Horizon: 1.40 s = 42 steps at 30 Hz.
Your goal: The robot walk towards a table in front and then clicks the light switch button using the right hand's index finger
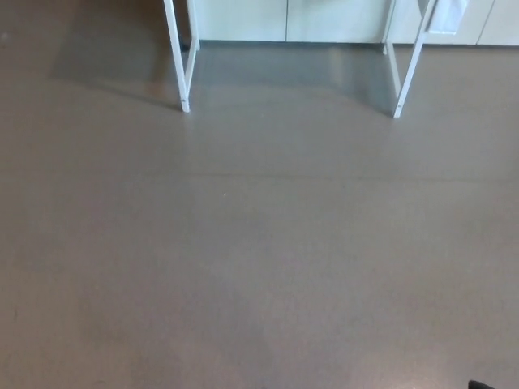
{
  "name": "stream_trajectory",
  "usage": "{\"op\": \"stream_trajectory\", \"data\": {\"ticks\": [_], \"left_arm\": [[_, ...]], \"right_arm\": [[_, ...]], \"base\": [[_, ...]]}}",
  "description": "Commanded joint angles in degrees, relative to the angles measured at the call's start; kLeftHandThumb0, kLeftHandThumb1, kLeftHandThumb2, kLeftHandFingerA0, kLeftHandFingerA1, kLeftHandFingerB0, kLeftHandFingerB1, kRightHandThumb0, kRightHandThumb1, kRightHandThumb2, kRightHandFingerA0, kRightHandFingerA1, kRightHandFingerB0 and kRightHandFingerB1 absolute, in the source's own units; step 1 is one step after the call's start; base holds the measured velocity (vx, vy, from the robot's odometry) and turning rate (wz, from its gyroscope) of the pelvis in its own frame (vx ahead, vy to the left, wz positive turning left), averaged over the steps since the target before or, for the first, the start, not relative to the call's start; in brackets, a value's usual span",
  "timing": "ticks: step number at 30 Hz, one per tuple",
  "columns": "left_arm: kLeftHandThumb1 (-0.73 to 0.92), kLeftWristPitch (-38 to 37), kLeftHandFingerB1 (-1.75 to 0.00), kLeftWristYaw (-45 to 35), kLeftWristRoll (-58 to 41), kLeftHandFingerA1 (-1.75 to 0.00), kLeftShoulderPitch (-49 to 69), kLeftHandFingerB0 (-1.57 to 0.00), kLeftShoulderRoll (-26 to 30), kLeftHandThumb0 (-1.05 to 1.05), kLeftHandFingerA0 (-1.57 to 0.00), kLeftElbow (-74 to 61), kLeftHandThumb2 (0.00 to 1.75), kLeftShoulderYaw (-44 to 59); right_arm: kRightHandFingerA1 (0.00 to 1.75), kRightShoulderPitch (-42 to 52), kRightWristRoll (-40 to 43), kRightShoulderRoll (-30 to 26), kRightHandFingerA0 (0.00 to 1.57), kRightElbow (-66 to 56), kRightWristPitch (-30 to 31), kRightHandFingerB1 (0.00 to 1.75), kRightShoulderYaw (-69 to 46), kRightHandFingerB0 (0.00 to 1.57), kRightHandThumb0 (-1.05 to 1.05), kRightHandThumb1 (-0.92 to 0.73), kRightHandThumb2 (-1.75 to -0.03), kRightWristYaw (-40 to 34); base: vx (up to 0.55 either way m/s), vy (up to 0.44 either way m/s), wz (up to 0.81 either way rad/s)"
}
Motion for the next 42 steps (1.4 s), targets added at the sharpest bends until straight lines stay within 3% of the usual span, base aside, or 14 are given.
{"op": "stream_trajectory", "data": {"ticks": [1,6,7,9,10,12,14,16,17,19,20,38,39,42], "left_arm": [[0.48,-0.26,-0.5,0.25,-0.36,-0.6,0.3,-0.19,0.97,-0.12,-0.4,-0.25,0.9,0.02],[0.5,-0.2,-0.5,0.23,-0.4,-0.6,0.36,-0.2,1.11,-0.11,-0.4,-0.46,0.91,-0.32],[0.5,-0.16,-0.5,0.28,-0.44,-0.6,0.36,-0.19,1.14,-0.11,-0.4,-0.47,0.91,-0.33],[0.5,0.16,-0.5,0.21,-0.66,-0.6,0.37,-0.19,1.12,-0.11,-0.39,-0.64,0.91,-0.28],[0.5,0.3,-0.5,0.33,-0.66,-0.6,0.02,-0.19,1.15,-0.11,-0.39,-0.63,0.91,-0.26],[0.49,-0.46,-0.5,-0.04,-0.82,-0.6,-0.14,-0.19,1.18,-0.12,-0.39,-0.43,0.9,-0.15],[0.49,-0.57,-0.5,-0.08,-0.74,-0.6,-0.18,-0.19,1.24,-0.12,-0.38,-0.44,0.91,-0.21],[0.5,0.13,-0.5,0.62,-0.42,-0.6,-0.64,-0.19,1.28,-0.11,-0.4,-0.61,0.91,-0.39],[0.5,0.1,-0.5,0.65,-0.35,-0.6,-0.65,-0.19,1.32,-0.11,-0.41,-0.76,0.92,-0.49],[0.51,0.18,-0.5,1.05,-0.16,-0.61,-0.78,-0.2,1.24,-0.11,-0.41,-1.45,0.92,-0.7],[0.49,-0.07,-0.51,1.11,-0.04,-0.62,-0.8,-0.21,1.23,-0.12,-0.44,-1.42,0.91,-0.77],[0.5,1.06,-0.5,1.58,0.03,-0.6,-0.59,-0.2,1.36,-0.12,-0.41,-2.84,0.91,-1.18],[0.49,1.16,-0.5,1.61,0.0,-0.6,-0.61,-0.2,1.39,-0.12,-0.41,-2.92,0.91,-1.19],[0.49,1.05,-0.5,1.43,-0.3,-0.6,-0.52,-0.21,1.36,-0.12,-0.41,-2.96,0.9,-1.13]], "right_arm": [[0.52,0.47,0.14,0.04,0.1,-0.01,-0.68,0.51,0.33,0.09,0.0,-0.83,-1.21,-0.27],[0.53,0.36,0.61,-0.01,0.11,0.66,-1.42,0.52,0.1,0.09,0.01,-0.82,-1.21,0.41],[0.41,0.3,0.51,-0.04,0.19,0.72,-1.54,0.32,0.19,0.07,0.0,-0.92,-0.72,0.38],[0.4,0.29,0.22,0.02,0.2,0.46,-0.89,0.32,0.25,0.09,0.0,-0.92,-0.7,-0.16],[0.52,0.0,0.15,-0.06,0.1,0.4,-0.71,0.51,0.3,0.09,0.0,-0.82,-1.21,-0.18],[0.4,-0.28,-0.35,-0.22,0.21,0.49,-1.2,0.32,0.56,0.09,0.01,-0.92,-0.71,-0.37],[0.41,-0.44,-0.94,-0.47,0.22,0.74,-1.62,0.32,0.83,0.09,0.01,-0.92,-0.71,-0.56],[0.42,-0.9,-0.63,-0.68,0.21,1.13,-1.98,0.33,0.77,0.08,0.01,-0.92,-0.71,0.01],[0.53,-0.74,-0.73,-0.68,0.12,0.79,-1.93,0.52,0.88,0.09,0.0,-0.82,-1.21,-0.05],[0.42,-1.29,-1.36,-1.05,0.22,1.02,-2.31,0.33,1.32,0.09,0.01,-0.92,-0.71,-0.46],[0.53,-1.36,-1.39,-1.17,0.12,1.07,-2.36,0.52,1.45,0.1,0.0,-0.82,-1.21,-0.45],[0.53,-1.27,-2.39,-3.37,0.13,0.84,-3.54,0.52,3.75,0.1,0.0,-0.83,-1.22,0.18],[0.42,-1.3,-2.5,-3.42,0.21,0.9,-3.69,0.33,3.88,0.08,0.0,-0.92,-0.72,0.12],[0.43,-1.21,-2.81,-3.71,0.21,0.66,-3.71,0.33,4.31,0.07,0.0,-0.92,-0.72,0.18]], "base": [[0.22,0.434,0.57],[0.24,0.248,-0.13],[0.15,0.107,0.09],[0.16,0.048,0.04],[0.14,-0.006,0.13],[0.15,-0.065,0.1],[0.2,-0.136,0.09],[0.13,-0.205,0.16],[0.24,-0.27,0.36],[0.2,-0.474,0.31],[0.15,-0.274,0.12],[0.22,0.064,-0.08],[0.19,0.059,0.09],[0.21,0.002,0.08]]}}
